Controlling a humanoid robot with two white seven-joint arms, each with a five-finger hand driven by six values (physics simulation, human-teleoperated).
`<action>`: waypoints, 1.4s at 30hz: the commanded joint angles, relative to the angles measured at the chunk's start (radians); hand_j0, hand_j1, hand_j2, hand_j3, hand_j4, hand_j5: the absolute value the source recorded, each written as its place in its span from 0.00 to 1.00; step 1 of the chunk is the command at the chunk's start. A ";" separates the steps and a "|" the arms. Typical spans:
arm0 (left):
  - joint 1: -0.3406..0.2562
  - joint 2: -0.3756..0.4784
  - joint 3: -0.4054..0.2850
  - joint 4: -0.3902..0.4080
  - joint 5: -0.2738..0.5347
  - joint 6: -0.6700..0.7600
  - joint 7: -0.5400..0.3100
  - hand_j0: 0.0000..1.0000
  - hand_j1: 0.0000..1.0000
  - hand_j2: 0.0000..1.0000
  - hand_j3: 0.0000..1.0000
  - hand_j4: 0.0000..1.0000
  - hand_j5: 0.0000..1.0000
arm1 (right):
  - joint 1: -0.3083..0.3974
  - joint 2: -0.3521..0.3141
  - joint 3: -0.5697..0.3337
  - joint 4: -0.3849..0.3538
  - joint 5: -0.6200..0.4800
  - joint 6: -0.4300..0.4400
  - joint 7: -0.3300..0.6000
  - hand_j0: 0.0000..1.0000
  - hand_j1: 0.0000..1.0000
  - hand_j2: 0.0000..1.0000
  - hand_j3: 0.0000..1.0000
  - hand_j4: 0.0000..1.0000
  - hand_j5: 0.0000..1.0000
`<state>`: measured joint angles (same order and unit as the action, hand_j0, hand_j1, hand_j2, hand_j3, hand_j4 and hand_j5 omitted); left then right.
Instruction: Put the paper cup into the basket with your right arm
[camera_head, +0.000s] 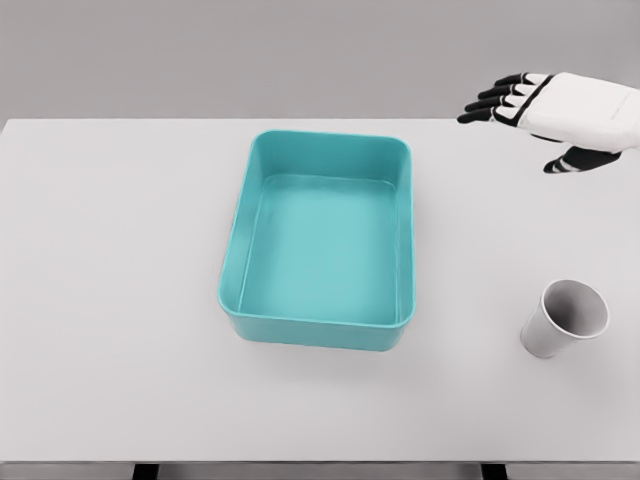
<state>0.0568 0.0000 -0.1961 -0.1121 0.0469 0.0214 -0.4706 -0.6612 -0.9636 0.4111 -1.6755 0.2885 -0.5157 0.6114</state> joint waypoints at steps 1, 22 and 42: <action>0.000 0.000 0.000 0.000 0.001 0.000 0.000 1.00 1.00 1.00 1.00 1.00 1.00 | 0.000 -0.004 0.009 -0.001 -0.002 0.005 -0.001 1.00 1.00 1.00 1.00 1.00 1.00; 0.000 0.000 0.000 0.000 0.001 0.000 0.000 1.00 1.00 1.00 1.00 1.00 1.00 | 0.183 -0.239 0.038 0.496 -0.996 0.212 -0.001 1.00 1.00 1.00 1.00 1.00 1.00; 0.000 0.000 0.000 0.000 0.001 0.000 0.000 1.00 1.00 1.00 1.00 1.00 1.00 | 0.344 -0.299 0.087 0.338 -0.819 0.148 -0.001 1.00 1.00 1.00 1.00 1.00 1.00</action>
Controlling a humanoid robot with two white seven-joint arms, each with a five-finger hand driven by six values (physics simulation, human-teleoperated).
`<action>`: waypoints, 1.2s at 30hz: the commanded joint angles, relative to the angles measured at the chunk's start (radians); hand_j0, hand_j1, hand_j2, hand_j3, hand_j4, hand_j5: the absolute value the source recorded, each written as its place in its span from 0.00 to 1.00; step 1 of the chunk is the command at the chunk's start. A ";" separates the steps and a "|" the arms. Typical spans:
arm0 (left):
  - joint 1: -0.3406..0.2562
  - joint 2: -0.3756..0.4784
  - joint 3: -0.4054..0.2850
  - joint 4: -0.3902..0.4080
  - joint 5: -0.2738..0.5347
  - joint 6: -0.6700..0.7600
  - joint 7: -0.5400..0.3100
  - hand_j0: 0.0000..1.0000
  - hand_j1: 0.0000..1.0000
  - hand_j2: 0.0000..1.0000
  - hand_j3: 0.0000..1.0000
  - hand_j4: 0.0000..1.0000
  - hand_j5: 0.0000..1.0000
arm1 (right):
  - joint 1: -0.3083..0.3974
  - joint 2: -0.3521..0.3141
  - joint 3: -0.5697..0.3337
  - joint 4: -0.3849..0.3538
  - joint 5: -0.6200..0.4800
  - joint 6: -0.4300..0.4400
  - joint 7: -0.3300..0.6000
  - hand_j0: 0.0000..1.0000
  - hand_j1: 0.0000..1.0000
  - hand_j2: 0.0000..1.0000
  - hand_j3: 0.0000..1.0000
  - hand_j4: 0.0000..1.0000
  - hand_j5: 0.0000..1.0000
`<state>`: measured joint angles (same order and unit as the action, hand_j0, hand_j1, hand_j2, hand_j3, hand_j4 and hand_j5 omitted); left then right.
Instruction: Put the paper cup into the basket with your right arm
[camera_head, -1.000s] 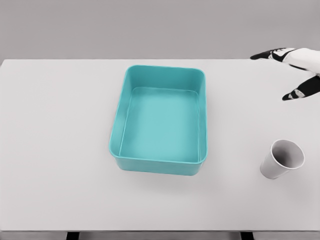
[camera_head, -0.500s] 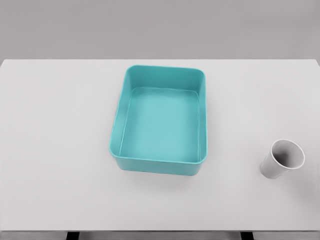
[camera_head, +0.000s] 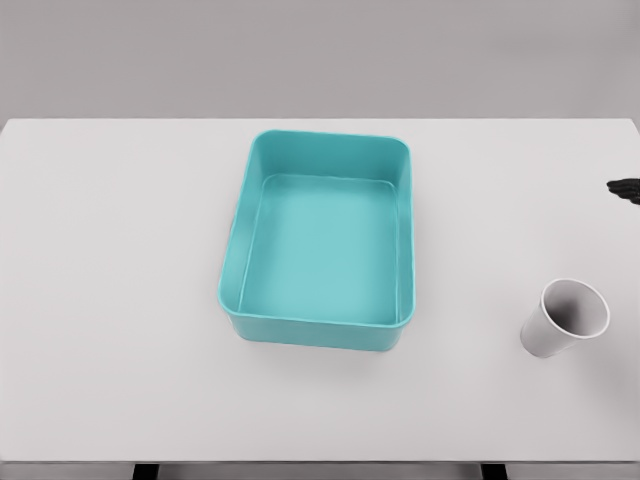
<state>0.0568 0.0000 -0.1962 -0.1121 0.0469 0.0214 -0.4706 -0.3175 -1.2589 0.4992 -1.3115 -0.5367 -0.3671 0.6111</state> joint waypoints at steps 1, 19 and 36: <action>0.000 0.000 0.000 0.000 0.001 0.000 0.000 1.00 1.00 1.00 1.00 1.00 1.00 | 0.000 -0.004 -0.001 -0.026 0.007 -0.001 0.000 1.00 1.00 1.00 1.00 1.00 1.00; 0.000 0.000 0.000 0.000 0.001 0.000 0.000 1.00 1.00 1.00 1.00 1.00 1.00 | 0.052 -0.007 0.056 -0.028 0.052 -0.073 0.000 1.00 1.00 1.00 1.00 1.00 1.00; 0.000 0.000 0.000 0.000 0.001 0.000 0.000 1.00 1.00 1.00 1.00 1.00 1.00 | 0.083 -0.011 0.076 -0.054 0.072 -0.113 0.000 1.00 1.00 1.00 1.00 1.00 1.00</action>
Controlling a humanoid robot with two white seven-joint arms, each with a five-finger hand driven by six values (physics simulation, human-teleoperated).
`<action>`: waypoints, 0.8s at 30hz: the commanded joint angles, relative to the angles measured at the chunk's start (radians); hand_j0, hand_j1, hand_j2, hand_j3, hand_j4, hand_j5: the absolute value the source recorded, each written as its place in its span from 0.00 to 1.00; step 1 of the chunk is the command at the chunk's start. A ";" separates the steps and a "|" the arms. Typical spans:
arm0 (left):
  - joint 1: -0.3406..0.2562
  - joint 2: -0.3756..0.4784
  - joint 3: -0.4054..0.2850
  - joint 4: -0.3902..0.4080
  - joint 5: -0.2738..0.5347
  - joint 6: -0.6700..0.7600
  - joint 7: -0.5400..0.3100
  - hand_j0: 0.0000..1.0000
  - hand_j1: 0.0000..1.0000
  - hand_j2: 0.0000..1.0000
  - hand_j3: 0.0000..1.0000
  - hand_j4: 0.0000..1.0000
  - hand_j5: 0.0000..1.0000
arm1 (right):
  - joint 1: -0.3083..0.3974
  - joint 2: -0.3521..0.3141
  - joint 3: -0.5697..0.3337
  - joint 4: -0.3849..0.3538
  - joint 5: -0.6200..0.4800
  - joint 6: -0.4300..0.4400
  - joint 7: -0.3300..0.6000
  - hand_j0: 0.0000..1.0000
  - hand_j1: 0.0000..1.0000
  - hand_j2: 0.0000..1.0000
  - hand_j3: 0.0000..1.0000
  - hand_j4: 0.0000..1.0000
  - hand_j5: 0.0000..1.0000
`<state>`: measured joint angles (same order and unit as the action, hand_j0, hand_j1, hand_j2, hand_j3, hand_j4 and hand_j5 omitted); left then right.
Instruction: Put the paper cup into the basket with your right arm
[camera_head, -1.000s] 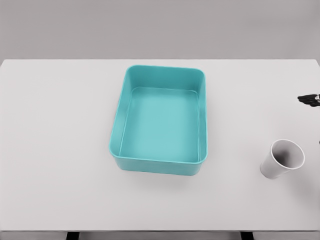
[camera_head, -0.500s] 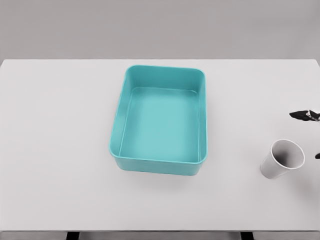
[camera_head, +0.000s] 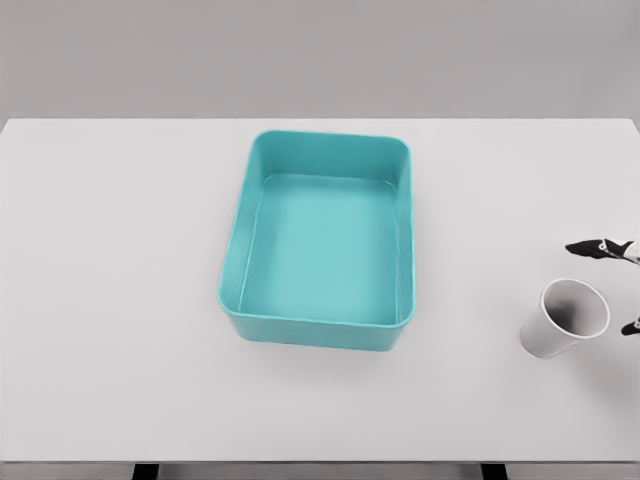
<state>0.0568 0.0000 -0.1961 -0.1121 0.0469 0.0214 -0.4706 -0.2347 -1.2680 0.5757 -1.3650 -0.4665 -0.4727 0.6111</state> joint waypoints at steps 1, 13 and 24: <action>0.000 0.000 0.000 0.000 0.001 0.000 0.000 1.00 1.00 1.00 1.00 1.00 1.00 | 0.000 -0.004 0.000 0.000 0.002 -0.009 0.000 1.00 1.00 1.00 1.00 1.00 1.00; 0.000 0.000 0.000 0.000 0.001 0.000 0.000 1.00 1.00 1.00 1.00 1.00 1.00 | 0.015 -0.008 0.000 -0.035 0.003 -0.044 0.000 1.00 1.00 1.00 1.00 1.00 1.00; 0.000 0.000 0.000 0.000 0.001 0.000 0.000 1.00 1.00 1.00 1.00 1.00 1.00 | 0.029 -0.025 0.006 -0.091 0.019 -0.046 0.000 1.00 1.00 1.00 1.00 1.00 1.00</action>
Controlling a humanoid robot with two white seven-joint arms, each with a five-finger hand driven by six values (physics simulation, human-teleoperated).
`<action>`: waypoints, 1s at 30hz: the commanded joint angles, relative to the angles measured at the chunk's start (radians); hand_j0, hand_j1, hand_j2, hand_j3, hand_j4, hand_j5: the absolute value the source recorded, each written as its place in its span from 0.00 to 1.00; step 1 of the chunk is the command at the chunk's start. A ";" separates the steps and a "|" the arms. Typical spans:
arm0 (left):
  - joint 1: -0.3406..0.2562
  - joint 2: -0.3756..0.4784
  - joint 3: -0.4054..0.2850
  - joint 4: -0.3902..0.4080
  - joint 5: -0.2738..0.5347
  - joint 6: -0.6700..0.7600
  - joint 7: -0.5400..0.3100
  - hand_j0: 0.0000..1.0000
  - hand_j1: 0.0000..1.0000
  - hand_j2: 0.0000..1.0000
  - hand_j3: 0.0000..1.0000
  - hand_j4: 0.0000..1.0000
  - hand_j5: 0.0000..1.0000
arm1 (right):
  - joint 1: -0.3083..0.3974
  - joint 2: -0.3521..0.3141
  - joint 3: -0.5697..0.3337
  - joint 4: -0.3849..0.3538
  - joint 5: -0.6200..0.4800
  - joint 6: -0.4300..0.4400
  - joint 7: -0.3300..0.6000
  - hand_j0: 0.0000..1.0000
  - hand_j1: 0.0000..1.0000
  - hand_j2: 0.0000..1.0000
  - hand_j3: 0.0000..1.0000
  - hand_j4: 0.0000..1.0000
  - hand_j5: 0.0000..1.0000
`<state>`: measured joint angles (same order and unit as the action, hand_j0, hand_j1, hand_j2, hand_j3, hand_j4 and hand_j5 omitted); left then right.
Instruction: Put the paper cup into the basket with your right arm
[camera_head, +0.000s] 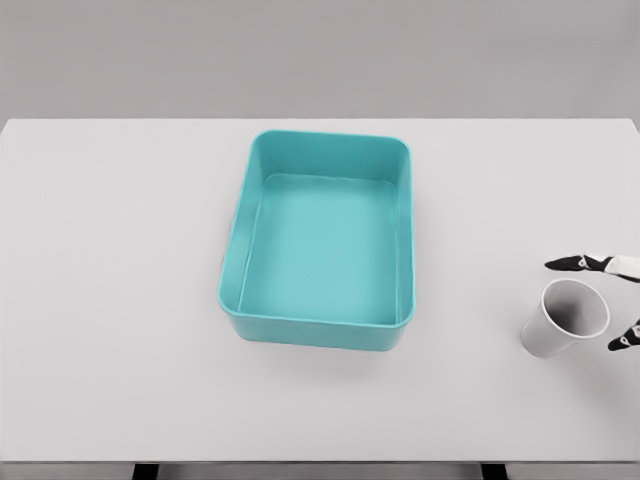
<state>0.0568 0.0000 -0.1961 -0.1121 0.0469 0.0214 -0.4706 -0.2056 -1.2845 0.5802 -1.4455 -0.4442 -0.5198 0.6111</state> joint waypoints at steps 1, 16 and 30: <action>0.000 0.000 0.000 0.000 0.001 0.000 0.000 1.00 1.00 1.00 1.00 1.00 1.00 | 0.000 -0.009 0.001 -0.013 -0.004 0.001 0.000 1.00 1.00 1.00 1.00 1.00 1.00; 0.000 0.000 0.000 0.000 0.001 0.000 0.000 1.00 1.00 1.00 1.00 1.00 1.00 | 0.002 -0.013 0.001 -0.079 -0.004 0.001 0.000 1.00 1.00 1.00 1.00 1.00 1.00; 0.000 0.000 0.000 0.000 0.001 0.000 0.000 1.00 1.00 1.00 1.00 1.00 1.00 | 0.011 -0.015 0.001 -0.122 -0.004 0.003 0.000 1.00 1.00 1.00 1.00 1.00 1.00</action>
<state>0.0568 0.0000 -0.1961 -0.1121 0.0469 0.0214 -0.4706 -0.1948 -1.2967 0.5822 -1.5654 -0.4424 -0.5183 0.6110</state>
